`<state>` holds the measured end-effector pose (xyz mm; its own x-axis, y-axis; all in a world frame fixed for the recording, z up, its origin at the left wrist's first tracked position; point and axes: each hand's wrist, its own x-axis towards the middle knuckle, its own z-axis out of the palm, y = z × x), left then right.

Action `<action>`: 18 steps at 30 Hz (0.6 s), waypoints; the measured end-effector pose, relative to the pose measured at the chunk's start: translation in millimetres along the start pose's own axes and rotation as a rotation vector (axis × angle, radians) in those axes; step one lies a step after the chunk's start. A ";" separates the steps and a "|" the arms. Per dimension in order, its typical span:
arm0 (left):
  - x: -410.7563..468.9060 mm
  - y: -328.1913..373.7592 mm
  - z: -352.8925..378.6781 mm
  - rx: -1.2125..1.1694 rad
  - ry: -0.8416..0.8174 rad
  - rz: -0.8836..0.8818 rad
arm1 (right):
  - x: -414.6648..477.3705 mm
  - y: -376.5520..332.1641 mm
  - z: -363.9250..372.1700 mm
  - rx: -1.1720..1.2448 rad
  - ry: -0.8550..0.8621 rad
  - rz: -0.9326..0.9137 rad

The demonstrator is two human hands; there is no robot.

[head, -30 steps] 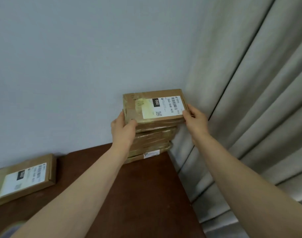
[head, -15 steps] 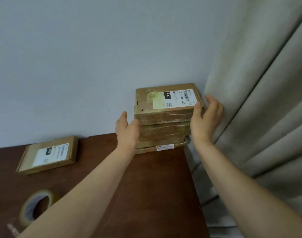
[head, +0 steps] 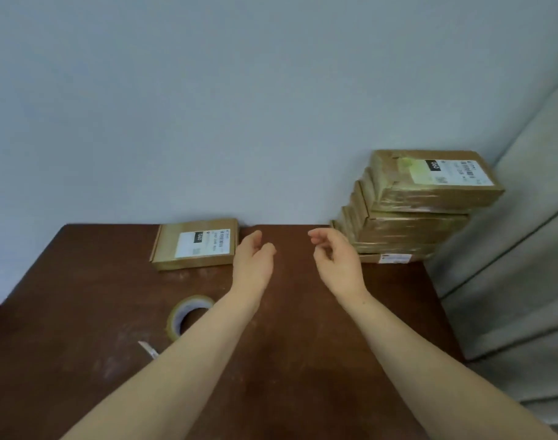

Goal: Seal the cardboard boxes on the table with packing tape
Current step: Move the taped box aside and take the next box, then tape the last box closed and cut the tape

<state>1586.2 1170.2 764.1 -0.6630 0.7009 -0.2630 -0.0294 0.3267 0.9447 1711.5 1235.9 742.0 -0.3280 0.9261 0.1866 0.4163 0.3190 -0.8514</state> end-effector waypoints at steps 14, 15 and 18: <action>38.8 -89.4 -238.4 -0.144 0.216 -0.303 | -25.4 -35.4 181.3 -0.061 -0.226 0.390; 39.1 -92.2 -243.8 -0.143 0.223 -0.305 | -19.4 -33.4 185.0 -0.078 -0.235 0.388; 41.1 -98.4 -258.1 -0.123 0.267 -0.331 | 7.5 -29.2 198.4 -0.174 -0.303 0.293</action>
<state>1368.8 1003.3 710.9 -0.7724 0.3780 -0.5105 -0.3506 0.4165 0.8388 1528.7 1193.6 670.9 -0.3979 0.8897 -0.2237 0.6561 0.1055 -0.7473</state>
